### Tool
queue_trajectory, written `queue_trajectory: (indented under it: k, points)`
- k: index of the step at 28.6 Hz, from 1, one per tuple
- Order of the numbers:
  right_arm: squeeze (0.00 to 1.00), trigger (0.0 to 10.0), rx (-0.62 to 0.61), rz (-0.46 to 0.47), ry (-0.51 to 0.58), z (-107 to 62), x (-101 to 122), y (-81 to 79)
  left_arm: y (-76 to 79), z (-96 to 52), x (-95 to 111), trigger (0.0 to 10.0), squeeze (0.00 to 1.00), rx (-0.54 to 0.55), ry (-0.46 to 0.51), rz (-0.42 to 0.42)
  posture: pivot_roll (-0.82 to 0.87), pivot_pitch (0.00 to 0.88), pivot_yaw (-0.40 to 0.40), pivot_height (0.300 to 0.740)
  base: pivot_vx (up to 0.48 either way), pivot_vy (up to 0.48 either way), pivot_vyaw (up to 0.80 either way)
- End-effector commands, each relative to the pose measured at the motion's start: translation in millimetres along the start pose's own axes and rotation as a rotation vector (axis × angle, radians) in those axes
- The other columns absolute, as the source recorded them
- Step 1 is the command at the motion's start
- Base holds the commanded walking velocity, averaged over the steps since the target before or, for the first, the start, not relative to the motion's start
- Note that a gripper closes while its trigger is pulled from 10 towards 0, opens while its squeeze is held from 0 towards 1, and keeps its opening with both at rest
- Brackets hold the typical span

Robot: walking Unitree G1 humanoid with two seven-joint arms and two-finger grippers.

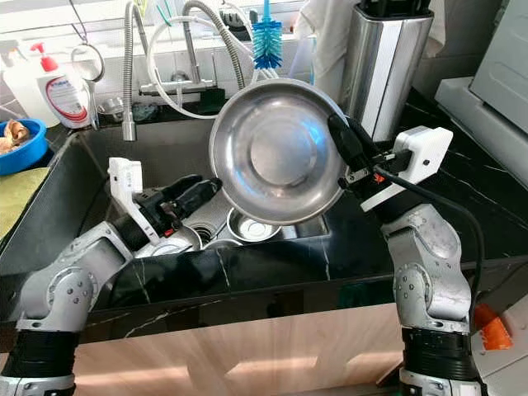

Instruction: Kitchen organization

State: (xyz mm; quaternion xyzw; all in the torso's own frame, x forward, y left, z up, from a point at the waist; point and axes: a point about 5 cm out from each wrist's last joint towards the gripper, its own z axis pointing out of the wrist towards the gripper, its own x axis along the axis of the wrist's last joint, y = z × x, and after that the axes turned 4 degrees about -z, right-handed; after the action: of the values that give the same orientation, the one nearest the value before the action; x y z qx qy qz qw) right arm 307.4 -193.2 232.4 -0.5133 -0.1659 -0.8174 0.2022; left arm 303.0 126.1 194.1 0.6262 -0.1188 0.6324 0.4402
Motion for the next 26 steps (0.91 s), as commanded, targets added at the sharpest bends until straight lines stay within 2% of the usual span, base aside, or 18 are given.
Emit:
queue_trajectory:
  k: [1, 12, 14, 26]
  points:
    - [0.0, 10.0, 0.02, 0.0, 0.032, 5.9, 7, -4.9, 2.9, 1.2, 4, 10.0, 0.0, 0.001, 0.011, 0.038, -0.06, 0.0, 0.053, 0.74, 0.0, 0.0, 0.0]
    - [0.0, 10.0, 0.043, 0.006, 0.043, 9.8, 10, -10.9, -4.4, 3.2, 9, 10.0, 0.0, 0.09, 0.055, 0.06, -0.07, 0.0, 0.05, 0.74, 0.0, 0.0, 0.0]
    - [0.0, 10.0, 0.068, 0.0, 0.033, 10.8, 9, -16.0, -6.8, 3.0, 10, 10.0, 0.0, 0.111, 0.068, 0.061, -0.07, 0.0, 0.048, 0.74, 0.0, 0.0, 0.0]
    - [0.0, 10.0, 0.078, -0.002, 0.032, 13.4, 11, -18.0, -14.8, 2.2, 14, 10.0, 0.0, 0.185, 0.111, 0.062, -0.07, 0.0, 0.045, 0.74, 0.0, 0.0, 0.0]
